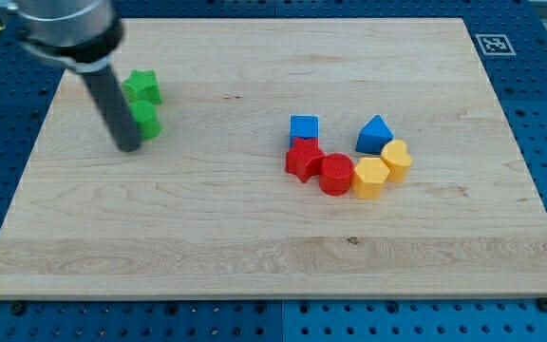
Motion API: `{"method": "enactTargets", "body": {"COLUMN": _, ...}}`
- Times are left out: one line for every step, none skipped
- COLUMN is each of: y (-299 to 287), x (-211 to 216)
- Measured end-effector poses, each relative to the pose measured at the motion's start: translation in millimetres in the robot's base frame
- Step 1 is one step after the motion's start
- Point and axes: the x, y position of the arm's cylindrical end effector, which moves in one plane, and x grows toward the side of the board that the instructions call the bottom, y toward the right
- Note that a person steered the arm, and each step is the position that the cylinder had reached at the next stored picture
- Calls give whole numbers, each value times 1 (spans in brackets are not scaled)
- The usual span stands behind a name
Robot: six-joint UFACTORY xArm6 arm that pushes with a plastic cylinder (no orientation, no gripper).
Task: Move your arm to the left of the green circle
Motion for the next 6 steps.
{"method": "enactTargets", "body": {"y": 55, "x": -15}}
{"method": "enactTargets", "body": {"y": 19, "x": 5}}
{"method": "enactTargets", "body": {"y": -40, "x": 26}}
{"method": "enactTargets", "body": {"y": -75, "x": -23}}
{"method": "enactTargets", "body": {"y": -67, "x": -32}}
{"method": "enactTargets", "body": {"y": -57, "x": -33}}
